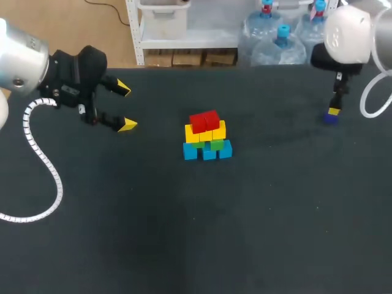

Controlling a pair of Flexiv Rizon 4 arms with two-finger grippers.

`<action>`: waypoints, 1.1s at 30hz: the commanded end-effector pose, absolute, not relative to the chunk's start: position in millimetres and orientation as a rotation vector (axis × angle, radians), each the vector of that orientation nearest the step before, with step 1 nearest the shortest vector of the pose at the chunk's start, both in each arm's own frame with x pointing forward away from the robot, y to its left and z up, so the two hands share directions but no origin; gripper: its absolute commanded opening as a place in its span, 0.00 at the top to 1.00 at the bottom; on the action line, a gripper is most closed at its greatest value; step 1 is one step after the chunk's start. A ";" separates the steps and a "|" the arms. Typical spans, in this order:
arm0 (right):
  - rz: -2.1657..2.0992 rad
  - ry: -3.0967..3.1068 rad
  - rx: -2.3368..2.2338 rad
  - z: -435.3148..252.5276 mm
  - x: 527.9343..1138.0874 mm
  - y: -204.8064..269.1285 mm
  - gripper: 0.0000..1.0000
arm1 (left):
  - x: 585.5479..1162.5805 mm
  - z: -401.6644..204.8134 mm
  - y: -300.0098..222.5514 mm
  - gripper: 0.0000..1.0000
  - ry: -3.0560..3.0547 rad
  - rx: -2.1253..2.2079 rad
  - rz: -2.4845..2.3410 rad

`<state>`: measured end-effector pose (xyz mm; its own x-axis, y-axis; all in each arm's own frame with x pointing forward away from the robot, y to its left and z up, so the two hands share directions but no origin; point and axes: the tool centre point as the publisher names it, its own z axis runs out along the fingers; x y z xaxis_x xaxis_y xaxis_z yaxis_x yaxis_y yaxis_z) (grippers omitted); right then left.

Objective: Place the blue cubes, place green cubes on the blue cubes, place the yellow cubes on the green cubes, then place the red cubes on the yellow cubes, and place purple cube on the red cubes.

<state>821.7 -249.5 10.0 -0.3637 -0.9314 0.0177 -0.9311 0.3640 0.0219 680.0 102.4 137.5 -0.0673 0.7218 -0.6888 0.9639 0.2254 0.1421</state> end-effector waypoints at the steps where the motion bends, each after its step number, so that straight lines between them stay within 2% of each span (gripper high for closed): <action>1: -0.019 -2.572 1.748 6.7 822.4 -251.6 0.00 | 679.2 136.1 103.9 0.00 1.838 1.552 -0.475; 25: -0.022 -2.526 1.741 -10.8 816.8 -244.4 0.00 | 679.2 136.1 103.9 0.00 1.838 1.552 -0.475; 26: -0.022 -2.525 1.741 -11.2 816.4 -243.7 0.02 | 679.2 136.1 103.9 0.00 1.838 1.552 -0.475; 27: -0.023 -2.523 1.742 -11.5 816.0 -243.0 0.09 | 679.2 136.1 103.9 0.00 1.838 1.552 -0.475; 29: -0.024 -2.517 1.743 -13.6 816.1 -242.8 0.07 | 679.2 136.1 103.9 0.00 1.838 1.552 -0.475; 30: -0.026 -2.515 1.743 -14.1 815.6 -241.9 0.00 | 679.2 136.1 103.9 0.00 1.838 1.552 -0.475; 33: -0.032 -2.507 1.748 -15.5 815.4 -240.7 0.00 | 679.2 136.1 103.9 0.00 1.838 1.552 -0.475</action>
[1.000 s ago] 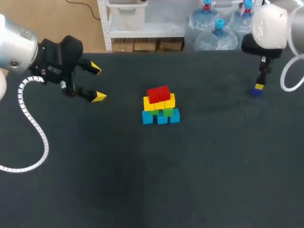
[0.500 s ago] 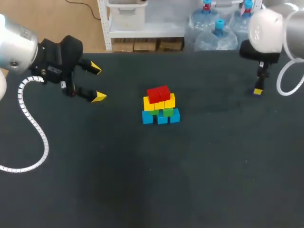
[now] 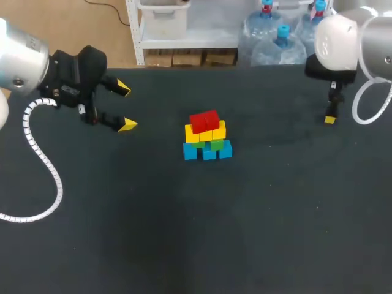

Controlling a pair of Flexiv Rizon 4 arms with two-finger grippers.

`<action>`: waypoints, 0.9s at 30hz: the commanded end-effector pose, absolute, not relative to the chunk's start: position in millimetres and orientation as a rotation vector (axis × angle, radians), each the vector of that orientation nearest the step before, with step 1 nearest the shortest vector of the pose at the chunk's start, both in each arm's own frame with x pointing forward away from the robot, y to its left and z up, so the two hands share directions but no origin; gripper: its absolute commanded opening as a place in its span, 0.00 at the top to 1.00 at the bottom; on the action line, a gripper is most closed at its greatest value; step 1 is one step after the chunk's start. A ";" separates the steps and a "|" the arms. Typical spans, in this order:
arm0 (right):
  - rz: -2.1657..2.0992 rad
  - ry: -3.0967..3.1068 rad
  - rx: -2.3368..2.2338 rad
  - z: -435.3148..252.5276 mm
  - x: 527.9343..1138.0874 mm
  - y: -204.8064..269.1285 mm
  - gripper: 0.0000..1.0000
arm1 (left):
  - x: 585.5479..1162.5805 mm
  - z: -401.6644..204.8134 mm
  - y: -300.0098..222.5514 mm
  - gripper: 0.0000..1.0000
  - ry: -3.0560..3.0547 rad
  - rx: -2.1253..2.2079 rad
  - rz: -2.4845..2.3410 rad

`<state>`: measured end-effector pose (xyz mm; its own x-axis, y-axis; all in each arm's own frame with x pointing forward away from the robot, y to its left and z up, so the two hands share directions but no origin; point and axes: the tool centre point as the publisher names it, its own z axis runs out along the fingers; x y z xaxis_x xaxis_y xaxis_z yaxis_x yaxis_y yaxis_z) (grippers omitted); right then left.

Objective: Place the blue cubes, place green cubes on the blue cubes, place the yellow cubes on the green cubes, then place the red cubes on the yellow cubes, and place purple cube on the red cubes.

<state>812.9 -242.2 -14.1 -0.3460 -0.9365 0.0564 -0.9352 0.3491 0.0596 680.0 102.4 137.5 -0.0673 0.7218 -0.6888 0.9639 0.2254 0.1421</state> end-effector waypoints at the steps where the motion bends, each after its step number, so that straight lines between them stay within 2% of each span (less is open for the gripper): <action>1: -0.030 -2.502 1.749 -16.1 815.4 -240.4 0.06 | 679.2 136.1 103.9 0.00 1.838 1.552 -0.475; 2: -0.030 -2.501 1.750 -16.2 815.5 -240.4 0.28 | 679.2 136.1 103.9 0.00 1.838 1.552 -0.475; 3: -0.031 -2.500 1.752 -16.7 815.6 -240.5 0.56 | 679.2 136.1 103.9 0.00 1.838 1.552 -0.475; 6: -0.031 -2.501 1.760 -16.6 815.8 -241.0 1.00 | 679.2 136.1 103.9 0.00 1.838 1.552 -0.475; 20: -0.026 -2.515 1.770 -8.9 810.6 -245.5 1.00 | 679.2 136.1 103.9 0.00 1.838 1.552 -0.475; 27: 0.084 -2.444 1.875 13.7 798.7 -231.9 1.00 | 679.2 136.1 103.9 0.00 1.838 1.552 -0.475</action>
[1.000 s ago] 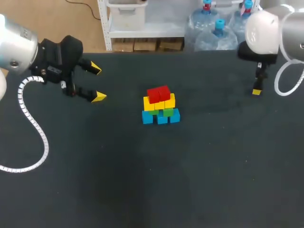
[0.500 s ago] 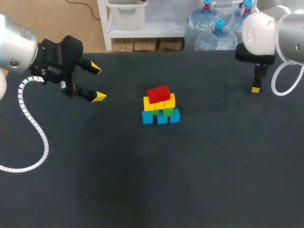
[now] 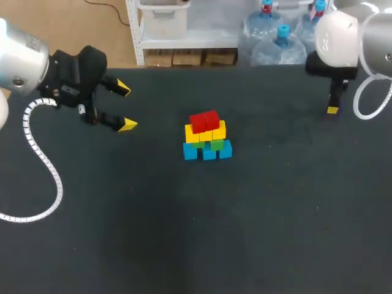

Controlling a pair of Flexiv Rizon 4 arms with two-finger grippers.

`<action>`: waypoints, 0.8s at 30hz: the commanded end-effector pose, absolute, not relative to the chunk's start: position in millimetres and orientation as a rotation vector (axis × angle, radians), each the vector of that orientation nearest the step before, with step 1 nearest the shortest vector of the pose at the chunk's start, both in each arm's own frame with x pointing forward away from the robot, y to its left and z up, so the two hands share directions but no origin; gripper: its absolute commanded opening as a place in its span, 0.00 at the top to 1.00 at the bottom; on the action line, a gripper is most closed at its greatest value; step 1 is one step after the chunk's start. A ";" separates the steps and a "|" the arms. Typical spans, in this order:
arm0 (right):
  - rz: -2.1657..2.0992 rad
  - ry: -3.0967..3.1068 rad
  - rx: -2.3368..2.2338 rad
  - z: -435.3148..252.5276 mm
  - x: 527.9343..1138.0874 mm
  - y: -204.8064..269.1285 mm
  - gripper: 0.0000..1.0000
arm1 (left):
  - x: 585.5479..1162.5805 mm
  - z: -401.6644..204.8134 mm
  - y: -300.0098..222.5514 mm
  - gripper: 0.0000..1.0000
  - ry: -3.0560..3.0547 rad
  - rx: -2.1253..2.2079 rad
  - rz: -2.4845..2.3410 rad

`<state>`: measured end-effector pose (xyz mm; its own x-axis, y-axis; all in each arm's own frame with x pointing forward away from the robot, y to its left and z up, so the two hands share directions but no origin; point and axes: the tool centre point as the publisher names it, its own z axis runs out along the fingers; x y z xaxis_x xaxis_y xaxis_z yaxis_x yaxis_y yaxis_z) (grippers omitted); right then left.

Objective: Place the blue cubes, place green cubes on the blue cubes, place the yellow cubes on the green cubes, then place the red cubes on the yellow cubes, and place purple cube on the red cubes.

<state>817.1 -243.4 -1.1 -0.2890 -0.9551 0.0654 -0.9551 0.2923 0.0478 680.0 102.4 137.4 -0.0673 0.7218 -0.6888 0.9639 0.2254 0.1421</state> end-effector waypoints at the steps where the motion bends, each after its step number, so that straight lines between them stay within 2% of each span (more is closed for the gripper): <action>1: 0.114 -2.428 1.894 18.1 796.8 -228.9 1.00 | 679.2 136.1 103.9 0.00 1.838 1.552 -0.475; 11: 0.226 -2.443 1.991 63.2 781.7 -201.0 1.00 | 679.2 136.1 103.9 0.00 1.838 1.552 -0.475; 24: 0.194 -2.464 2.245 111.9 769.1 -130.2 1.00 | 679.2 136.1 103.9 0.00 1.838 1.552 -0.475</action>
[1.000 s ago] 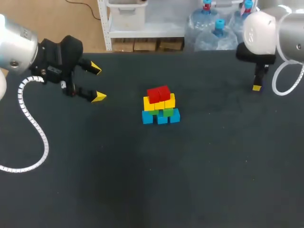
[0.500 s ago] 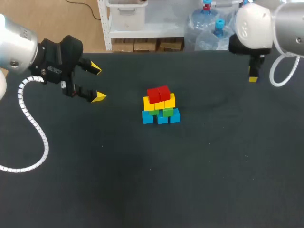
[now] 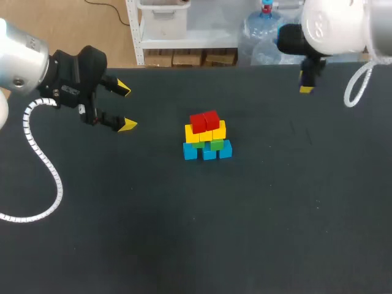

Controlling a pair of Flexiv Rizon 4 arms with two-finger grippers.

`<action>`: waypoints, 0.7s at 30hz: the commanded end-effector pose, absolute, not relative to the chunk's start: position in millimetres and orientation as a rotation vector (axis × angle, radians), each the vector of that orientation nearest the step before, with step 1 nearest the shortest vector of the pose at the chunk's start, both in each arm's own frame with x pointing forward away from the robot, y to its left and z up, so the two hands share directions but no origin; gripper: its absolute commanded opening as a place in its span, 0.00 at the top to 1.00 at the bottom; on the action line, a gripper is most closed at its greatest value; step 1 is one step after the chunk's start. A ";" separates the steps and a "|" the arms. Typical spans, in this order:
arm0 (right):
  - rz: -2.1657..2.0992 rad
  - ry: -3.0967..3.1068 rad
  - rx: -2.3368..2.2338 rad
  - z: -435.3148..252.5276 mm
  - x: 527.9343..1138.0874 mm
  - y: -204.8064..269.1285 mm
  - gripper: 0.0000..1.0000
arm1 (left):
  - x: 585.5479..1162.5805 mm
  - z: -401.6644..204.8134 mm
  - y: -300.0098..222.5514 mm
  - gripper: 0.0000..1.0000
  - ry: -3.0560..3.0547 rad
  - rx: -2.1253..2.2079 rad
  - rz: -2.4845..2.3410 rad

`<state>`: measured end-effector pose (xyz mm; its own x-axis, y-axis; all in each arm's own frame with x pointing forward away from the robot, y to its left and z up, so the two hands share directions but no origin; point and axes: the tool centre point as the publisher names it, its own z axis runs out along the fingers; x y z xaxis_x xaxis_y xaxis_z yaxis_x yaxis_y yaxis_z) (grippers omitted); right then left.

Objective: Place the blue cubes, place green cubes on the blue cubes, place the yellow cubes on the green cubes, then place the red cubes on the yellow cubes, and place purple cube on the red cubes.

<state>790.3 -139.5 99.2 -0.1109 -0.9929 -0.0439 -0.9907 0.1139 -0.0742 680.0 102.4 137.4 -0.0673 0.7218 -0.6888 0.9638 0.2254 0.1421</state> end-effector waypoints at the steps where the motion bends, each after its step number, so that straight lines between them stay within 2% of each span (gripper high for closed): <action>1: -0.153 2.149 -1.990 115.4 768.2 -124.6 1.00 | 679.2 136.1 103.9 0.00 1.838 1.552 -0.475; 10: -0.134 1.996 -2.162 144.7 752.9 -75.9 1.00 | 679.2 136.1 103.9 0.00 1.838 1.552 -0.475; 21: -0.113 1.871 -2.295 167.2 727.4 -48.3 1.00 | 679.2 136.1 103.9 0.00 1.838 1.552 -0.475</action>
